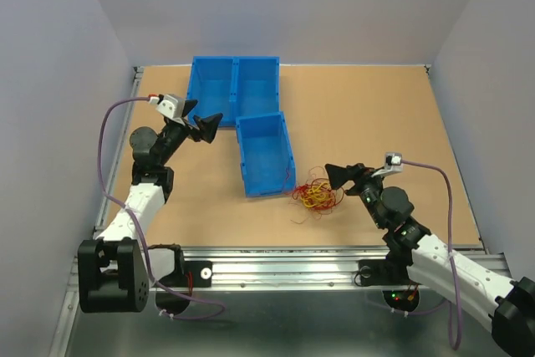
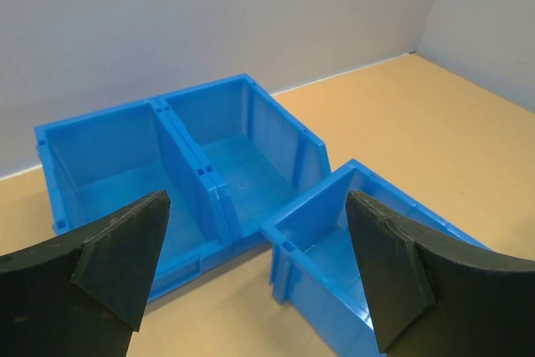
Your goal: Untangle the cables
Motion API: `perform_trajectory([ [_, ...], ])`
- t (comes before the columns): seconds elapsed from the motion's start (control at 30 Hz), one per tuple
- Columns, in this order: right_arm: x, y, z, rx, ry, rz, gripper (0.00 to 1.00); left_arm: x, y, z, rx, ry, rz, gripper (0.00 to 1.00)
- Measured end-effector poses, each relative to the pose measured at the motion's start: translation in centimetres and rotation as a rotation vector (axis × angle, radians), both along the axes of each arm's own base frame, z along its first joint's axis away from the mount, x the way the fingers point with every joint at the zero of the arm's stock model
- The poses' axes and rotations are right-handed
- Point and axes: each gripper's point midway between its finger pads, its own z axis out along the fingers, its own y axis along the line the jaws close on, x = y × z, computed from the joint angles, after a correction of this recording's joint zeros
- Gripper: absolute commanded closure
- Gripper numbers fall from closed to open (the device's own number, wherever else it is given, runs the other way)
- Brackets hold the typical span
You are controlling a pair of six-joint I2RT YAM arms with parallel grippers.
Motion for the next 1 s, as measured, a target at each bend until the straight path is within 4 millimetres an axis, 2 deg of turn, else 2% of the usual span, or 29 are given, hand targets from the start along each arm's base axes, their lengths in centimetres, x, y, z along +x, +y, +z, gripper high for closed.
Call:
perform_trajectory([
  [0.13,0.2,0.2,-1.3,-0.085,0.034,0.013,0.0,-0.9,-2.3,0.1,0.035,-0.016,-0.061,0.02],
  [0.23,0.4,1.1,-2.6,-0.168,0.067,0.061,0.0,-1.4,-3.8,-0.1,0.072,-0.025,-0.09,0.02],
  [0.37,1.3,3.2,-4.2,-0.26,0.133,0.141,0.0,-1.9,-4.5,0.3,0.104,-0.055,-0.093,0.02],
  [0.4,1.6,3.9,-4.7,-0.283,0.154,0.164,0.03,-2.0,-4.6,0.4,0.11,-0.063,-0.095,0.02],
  [0.5,2.7,5.5,-5.4,-0.334,0.19,0.2,0.05,-2.2,-4.9,0.6,0.127,-0.081,-0.099,0.02],
  [0.67,4.7,8.7,-4.3,-0.399,0.186,0.225,0.08,-2.6,-5.8,0.5,0.156,-0.096,-0.114,0.02],
  [0.8,5.6,9.8,-3.0,-0.411,0.153,0.231,0.13,-2.5,-5.8,0.3,0.17,-0.098,-0.104,0.02],
  [1.0,7.0,10.9,-3.5,-0.446,0.177,0.23,0.18,-2.4,-5.6,0.3,0.178,-0.104,-0.095,0.02],
])
